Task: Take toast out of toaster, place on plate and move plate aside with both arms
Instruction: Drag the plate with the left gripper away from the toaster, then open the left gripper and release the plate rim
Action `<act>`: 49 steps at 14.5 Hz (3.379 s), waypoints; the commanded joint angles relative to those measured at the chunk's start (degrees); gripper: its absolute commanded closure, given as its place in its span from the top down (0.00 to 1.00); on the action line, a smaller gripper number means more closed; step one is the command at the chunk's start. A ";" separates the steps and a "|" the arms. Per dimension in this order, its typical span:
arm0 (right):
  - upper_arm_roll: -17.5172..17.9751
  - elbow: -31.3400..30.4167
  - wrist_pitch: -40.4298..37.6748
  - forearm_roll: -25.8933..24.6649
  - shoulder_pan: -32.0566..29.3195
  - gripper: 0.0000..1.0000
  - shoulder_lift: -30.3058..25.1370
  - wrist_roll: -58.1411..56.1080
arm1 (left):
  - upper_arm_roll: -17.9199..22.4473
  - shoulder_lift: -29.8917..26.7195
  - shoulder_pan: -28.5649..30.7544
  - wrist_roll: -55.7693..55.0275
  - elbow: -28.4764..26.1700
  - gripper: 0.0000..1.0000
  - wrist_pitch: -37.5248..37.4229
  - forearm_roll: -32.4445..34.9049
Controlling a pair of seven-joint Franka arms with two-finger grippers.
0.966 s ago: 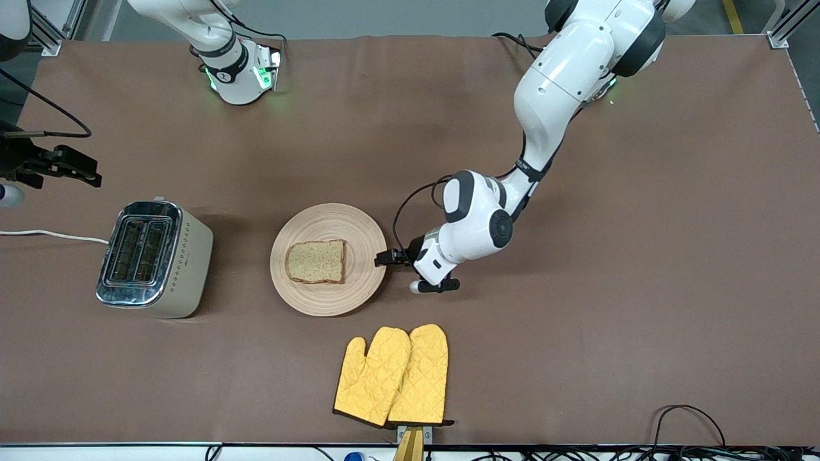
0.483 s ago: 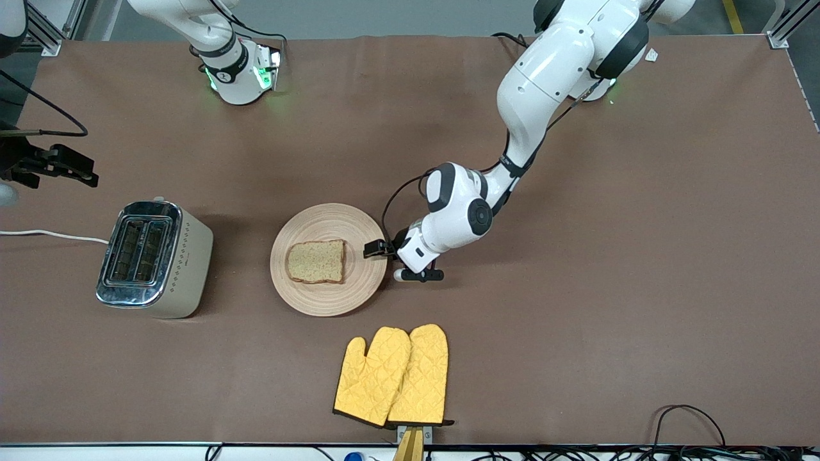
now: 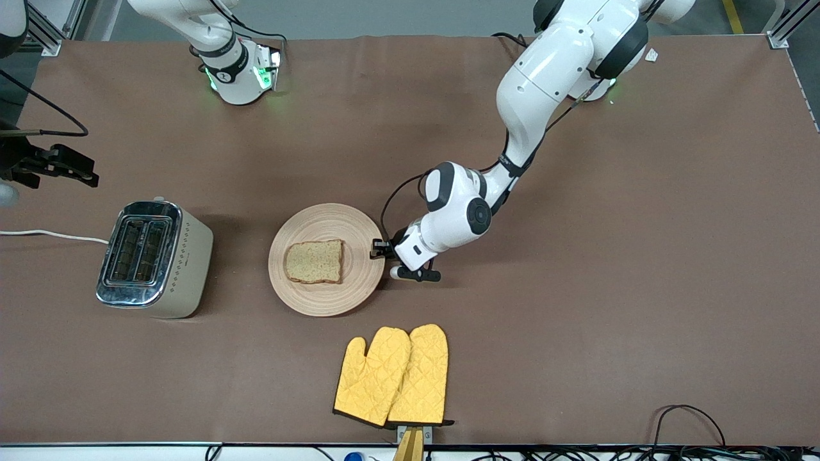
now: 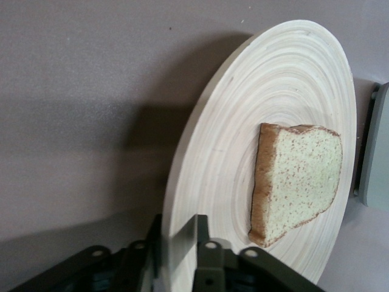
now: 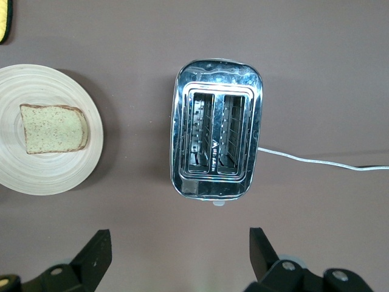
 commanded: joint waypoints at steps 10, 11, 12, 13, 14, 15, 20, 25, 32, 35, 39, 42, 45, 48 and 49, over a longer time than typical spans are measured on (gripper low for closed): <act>0.24 1.17 -0.66 -0.62 -0.02 1.00 0.50 -0.09 | -1.84 -14.78 18.23 8.43 -3.87 0.00 -25.47 -0.24; 0.24 1.17 -0.66 -0.62 -0.02 1.00 0.50 -0.09 | -1.84 -15.57 21.04 10.71 -3.87 0.00 -29.43 -0.24; 0.24 1.17 -0.66 -0.62 -0.02 1.00 0.50 -0.09 | -1.84 -16.27 24.02 13.43 -4.13 0.00 -33.47 -0.24; 0.24 1.17 -0.66 -0.62 -0.02 1.00 0.50 -0.09 | -1.84 -16.72 27.01 16.07 -4.22 0.00 -36.65 -0.24; 0.24 1.17 -0.66 -0.62 -0.02 1.00 0.50 -0.09 | -1.84 -16.89 30.00 18.88 -4.30 0.00 -40.07 -0.24; 0.24 1.17 -0.66 -0.62 -0.02 1.00 0.50 -0.09 | -1.84 -16.72 33.86 22.65 -4.39 0.00 -43.85 -0.24; 0.24 1.17 -0.66 -0.53 -0.02 1.00 0.50 0.00 | -1.75 -13.74 49.52 38.74 -6.06 0.00 -54.33 0.81; 0.24 1.26 -0.66 -0.53 -0.02 1.00 0.50 -0.09 | -1.75 -9.34 61.13 46.85 -5.89 0.00 -55.31 2.92; 0.24 1.26 -0.66 -0.53 -0.02 1.00 0.50 -0.18 | -1.13 -3.80 66.33 49.40 -5.71 0.00 -54.87 2.84; 0.24 1.26 -0.66 -0.53 -0.02 1.00 0.50 -0.18 | -1.05 -2.75 66.77 50.29 -5.71 0.00 -54.78 2.93; 0.24 1.35 -0.74 -0.53 -0.02 1.00 0.50 -0.18 | -1.05 -1.16 67.47 55.56 -5.54 0.00 -53.64 2.93; 0.24 1.26 -0.83 -0.53 -0.02 1.00 0.50 -0.26 | -0.96 -2.04 67.56 54.68 -4.66 0.26 -53.64 5.46; 0.50 1.26 -0.74 -0.53 0.33 1.00 0.50 -0.09 | -1.04 -2.57 69.84 54.77 -3.69 1.00 -53.82 8.19; 0.42 1.87 -0.83 -0.62 1.13 1.00 0.50 0.09 | -1.13 -4.76 69.85 53.46 -0.80 1.00 -53.90 14.50; 0.24 1.96 -0.83 -0.53 0.95 1.00 0.50 -0.26 | -1.66 -5.55 69.85 51.36 -0.09 1.00 -53.99 16.62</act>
